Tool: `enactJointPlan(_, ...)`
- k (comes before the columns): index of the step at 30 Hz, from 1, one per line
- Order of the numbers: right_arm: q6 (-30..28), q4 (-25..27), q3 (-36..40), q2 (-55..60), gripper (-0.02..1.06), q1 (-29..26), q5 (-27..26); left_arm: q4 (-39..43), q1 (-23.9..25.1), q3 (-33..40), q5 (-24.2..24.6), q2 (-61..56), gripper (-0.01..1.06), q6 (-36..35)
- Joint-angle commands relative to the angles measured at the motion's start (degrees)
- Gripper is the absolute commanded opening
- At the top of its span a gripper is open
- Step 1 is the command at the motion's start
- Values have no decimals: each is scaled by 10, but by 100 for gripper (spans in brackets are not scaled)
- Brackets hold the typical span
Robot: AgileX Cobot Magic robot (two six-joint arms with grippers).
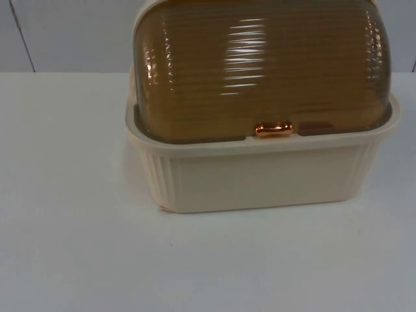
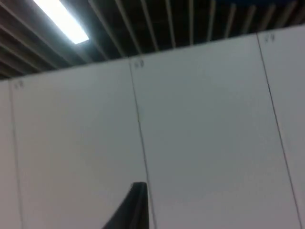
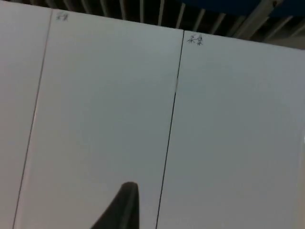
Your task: Open the box lid with the left hand, place the block into the box with the right hand, then close the box lid with the left hand.
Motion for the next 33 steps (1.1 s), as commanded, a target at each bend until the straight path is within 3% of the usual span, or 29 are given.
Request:
enactJointPlan(1, -13, 7, -2, -24, 104, 2, 22, 6, 11, -1, 18, -23, 102, 0)
enactJointPlan(6, -4, 25, -2, -61, 104, 2, 63, -15, 18, -28, 77, -42, 102, 20)
enactJointPlan(17, -9, 101, -2, -82, 104, 2, 116, -26, -2, -90, 107, -43, 102, 32)
enactJointPlan(33, -16, 106, 22, -86, 104, 2, 133, -48, 0, -80, 185, -58, 102, 29)
